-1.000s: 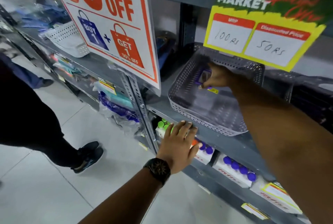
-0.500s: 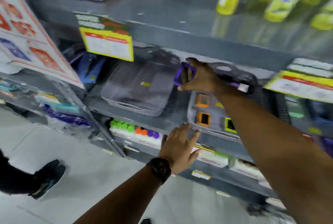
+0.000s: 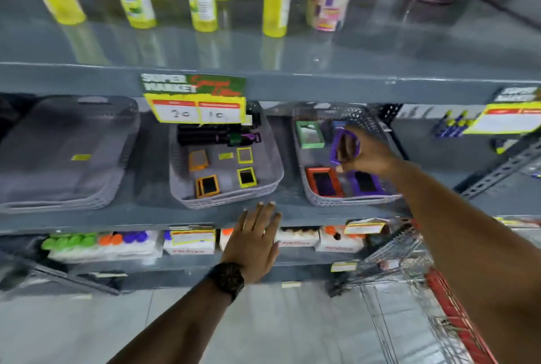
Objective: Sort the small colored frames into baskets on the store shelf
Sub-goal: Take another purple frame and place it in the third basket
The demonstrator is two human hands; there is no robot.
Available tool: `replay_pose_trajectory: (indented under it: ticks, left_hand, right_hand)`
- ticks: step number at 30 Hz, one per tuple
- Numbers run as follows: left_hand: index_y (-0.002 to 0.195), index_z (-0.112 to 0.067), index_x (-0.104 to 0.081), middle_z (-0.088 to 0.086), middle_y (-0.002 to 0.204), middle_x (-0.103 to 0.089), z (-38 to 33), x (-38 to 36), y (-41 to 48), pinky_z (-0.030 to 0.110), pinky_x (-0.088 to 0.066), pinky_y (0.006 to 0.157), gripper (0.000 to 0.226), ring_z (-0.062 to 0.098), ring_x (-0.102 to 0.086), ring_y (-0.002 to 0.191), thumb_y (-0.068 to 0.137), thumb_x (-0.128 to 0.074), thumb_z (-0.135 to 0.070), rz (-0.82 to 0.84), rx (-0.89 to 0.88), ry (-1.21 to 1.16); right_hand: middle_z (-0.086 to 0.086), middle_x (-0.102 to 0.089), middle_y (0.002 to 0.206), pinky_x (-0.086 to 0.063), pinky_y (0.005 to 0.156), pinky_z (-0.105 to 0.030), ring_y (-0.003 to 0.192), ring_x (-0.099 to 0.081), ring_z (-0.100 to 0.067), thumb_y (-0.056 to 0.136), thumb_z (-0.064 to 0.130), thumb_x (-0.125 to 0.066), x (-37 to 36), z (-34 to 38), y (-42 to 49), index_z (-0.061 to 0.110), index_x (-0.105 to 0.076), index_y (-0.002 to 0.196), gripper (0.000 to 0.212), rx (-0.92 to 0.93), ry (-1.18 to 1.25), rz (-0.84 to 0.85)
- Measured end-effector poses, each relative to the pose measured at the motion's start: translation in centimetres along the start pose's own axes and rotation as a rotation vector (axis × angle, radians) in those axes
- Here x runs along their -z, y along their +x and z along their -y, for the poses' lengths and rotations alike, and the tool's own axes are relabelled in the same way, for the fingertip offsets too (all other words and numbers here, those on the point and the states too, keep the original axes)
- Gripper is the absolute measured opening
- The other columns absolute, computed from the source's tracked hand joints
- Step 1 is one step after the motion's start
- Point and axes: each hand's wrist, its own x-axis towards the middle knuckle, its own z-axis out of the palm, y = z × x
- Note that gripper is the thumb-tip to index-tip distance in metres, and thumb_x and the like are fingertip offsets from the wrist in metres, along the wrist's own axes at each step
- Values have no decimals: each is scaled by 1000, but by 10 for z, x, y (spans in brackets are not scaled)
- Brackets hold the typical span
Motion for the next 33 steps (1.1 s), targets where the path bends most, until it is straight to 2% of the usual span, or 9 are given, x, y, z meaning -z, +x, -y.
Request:
replay_pose_trajectory:
  ticks: [3, 6, 10, 14, 17, 22, 26, 29, 33]
  left_hand:
    - [145, -11, -43, 13, 158, -31, 1, -6, 20, 61, -24, 114, 64, 34, -26, 145, 91, -51, -46, 8, 86, 32]
    - [144, -8, -44, 13, 160, -26, 18, -12, 20, 62, -14, 116, 67, 29, -19, 149, 93, -43, -52, 33, 61, 127]
    - [145, -9, -43, 12, 161, -26, 32, -13, 7, 63, -9, 117, 71, 28, -17, 149, 94, -44, -58, 53, 56, 229]
    - [145, -12, -44, 12, 159, -29, 24, -11, 8, 72, -6, 112, 74, 30, -23, 148, 92, -46, -63, 63, 120, 226]
    - [146, -14, -41, 9, 161, -26, 17, -11, 9, 75, -3, 109, 76, 29, -22, 148, 92, -41, -67, 76, 193, 239]
    - [148, -15, -39, 5, 162, -22, 20, -11, 5, 78, -8, 105, 78, 30, -19, 148, 92, -34, -69, 98, 273, 243]
    - [149, -19, -36, 7, 164, -18, 32, -10, -8, 77, -9, 106, 80, 36, -15, 148, 89, -29, -71, 107, 335, 216]
    - [148, -19, -37, 10, 163, -19, 38, -11, -14, 73, -13, 110, 80, 36, -15, 149, 89, -29, -72, 104, 333, 187]
    - [148, -19, -37, 10, 163, -18, 44, -7, -22, 67, -17, 113, 77, 34, -14, 149, 90, -35, -70, 91, 289, 155]
  right_hand:
    - [13, -56, 79, -47, 69, -26, 69, -53, -10, 46, 11, -96, 17, -41, -7, 20, -43, 139, 108, -42, -103, 82]
    - [-3, -66, 101, -52, 77, -30, 85, -61, -19, 49, -1, -92, 19, -53, -12, 18, -37, 144, 112, -81, -168, 202]
    - [-5, -57, 122, -44, 89, -24, 109, -59, -24, 53, 3, -90, 13, -58, -12, 17, -36, 147, 110, -66, -265, 293]
    - [-10, -64, 121, -50, 83, -27, 101, -63, -27, 59, 5, -85, 9, -62, -11, 23, -36, 147, 103, -56, -328, 331]
    - [-7, -63, 111, -41, 77, -20, 94, -58, -22, 63, -1, -82, 9, -63, -8, 21, -36, 147, 98, -66, -319, 373]
    - [-10, -61, 126, -50, 88, -28, 101, -62, -28, 73, 6, -74, 11, -64, -10, 31, -37, 146, 85, -35, -336, 369]
    - [-8, -64, 115, -57, 72, -29, 83, -63, -20, 70, 6, -75, 15, -62, -10, 47, -27, 147, 100, -53, -362, 401]
    - [-6, -65, 111, -59, 66, -31, 84, -68, -19, 59, -2, -81, 19, -58, -11, 52, -27, 145, 115, -122, -232, 379]
    - [-3, -45, 151, -46, 103, -36, 130, -51, -26, 63, 14, -87, 14, -35, -13, 35, -33, 148, 103, -85, -180, 190]
